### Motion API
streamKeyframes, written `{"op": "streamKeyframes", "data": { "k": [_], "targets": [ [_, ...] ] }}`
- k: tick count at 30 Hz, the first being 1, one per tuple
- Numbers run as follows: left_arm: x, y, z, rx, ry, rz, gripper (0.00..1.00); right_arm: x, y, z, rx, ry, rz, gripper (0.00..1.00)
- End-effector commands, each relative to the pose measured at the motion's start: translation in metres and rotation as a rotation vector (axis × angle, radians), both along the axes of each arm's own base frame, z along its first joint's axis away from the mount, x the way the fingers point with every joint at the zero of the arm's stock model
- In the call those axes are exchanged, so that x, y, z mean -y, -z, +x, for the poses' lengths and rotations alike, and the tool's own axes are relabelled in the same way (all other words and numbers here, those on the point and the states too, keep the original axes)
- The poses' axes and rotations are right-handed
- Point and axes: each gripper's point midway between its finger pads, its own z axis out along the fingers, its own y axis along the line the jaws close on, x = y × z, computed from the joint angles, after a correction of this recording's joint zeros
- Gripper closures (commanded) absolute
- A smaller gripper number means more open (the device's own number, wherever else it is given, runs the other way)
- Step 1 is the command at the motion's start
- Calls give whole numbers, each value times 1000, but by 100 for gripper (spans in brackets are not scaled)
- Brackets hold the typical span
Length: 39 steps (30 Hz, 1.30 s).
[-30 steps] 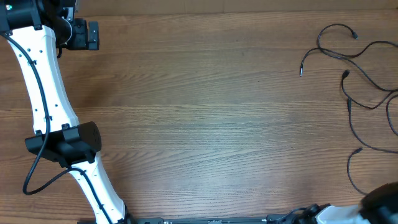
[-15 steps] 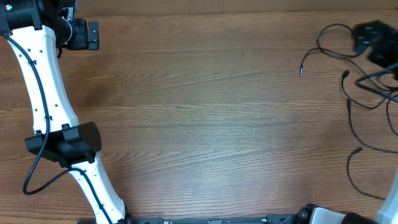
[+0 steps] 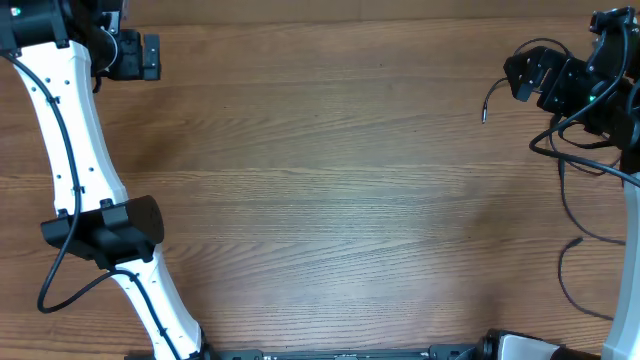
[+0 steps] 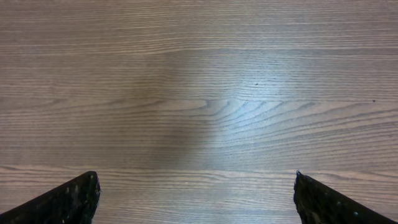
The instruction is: Untangle cables
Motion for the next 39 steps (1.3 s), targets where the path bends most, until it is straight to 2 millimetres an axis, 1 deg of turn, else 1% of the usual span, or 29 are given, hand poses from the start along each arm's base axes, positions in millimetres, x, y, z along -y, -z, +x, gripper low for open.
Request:
{"op": "streamKeyframes", "data": {
  "k": [1,4,10,36,39],
  "targets": [
    [3,6,3,-9,2,-11,0,0,-4,0,15,-3,-12,0],
    [0,6,3,-9,-4,-11,0,0,-4,0,15,-3,-12,0],
    [4,6,3,-9,5,-11,0,0,-4,0,15,-3,-12,0],
    [4,6,4,-10,4,-11,0,0,-4,0,15,-3,-12,0],
    [7,6,4,-11,11,-12,1,0,-4,0,15,-3,-12,0]
  ]
}}
